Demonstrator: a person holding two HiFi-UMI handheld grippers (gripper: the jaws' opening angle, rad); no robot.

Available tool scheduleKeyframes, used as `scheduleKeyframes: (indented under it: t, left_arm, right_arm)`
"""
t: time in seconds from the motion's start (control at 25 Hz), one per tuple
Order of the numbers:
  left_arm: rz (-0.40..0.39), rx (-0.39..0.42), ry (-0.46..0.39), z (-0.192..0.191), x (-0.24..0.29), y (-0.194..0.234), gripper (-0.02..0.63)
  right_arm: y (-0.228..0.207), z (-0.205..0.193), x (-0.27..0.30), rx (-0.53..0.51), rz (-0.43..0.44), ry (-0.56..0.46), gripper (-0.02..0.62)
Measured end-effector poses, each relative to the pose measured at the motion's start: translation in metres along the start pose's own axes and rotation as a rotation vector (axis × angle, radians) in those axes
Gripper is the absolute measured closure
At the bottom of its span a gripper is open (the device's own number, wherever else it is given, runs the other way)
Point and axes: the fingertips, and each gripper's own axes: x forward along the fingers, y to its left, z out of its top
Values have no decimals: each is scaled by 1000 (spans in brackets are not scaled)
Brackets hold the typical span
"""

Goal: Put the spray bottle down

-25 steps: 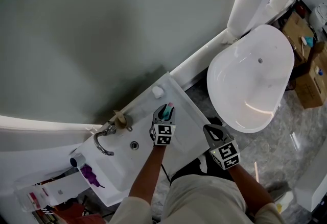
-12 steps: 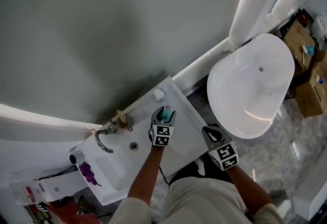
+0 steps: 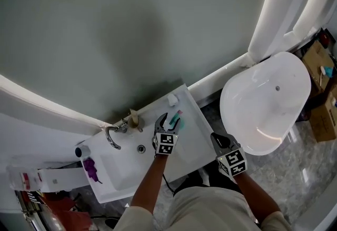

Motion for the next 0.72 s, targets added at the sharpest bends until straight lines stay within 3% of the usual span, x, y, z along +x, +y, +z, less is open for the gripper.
scheduleKeyframes:
  t: [0.44, 0.72]
  left_arm:
    - [187, -142, -78, 37, -94, 36, 372]
    - [302, -210, -122, 59, -163, 23, 490]
  right_arm:
    - [5, 30, -1, -88, 131, -40, 584]
    - [-7, 46, -11, -122, 193, -26, 584]
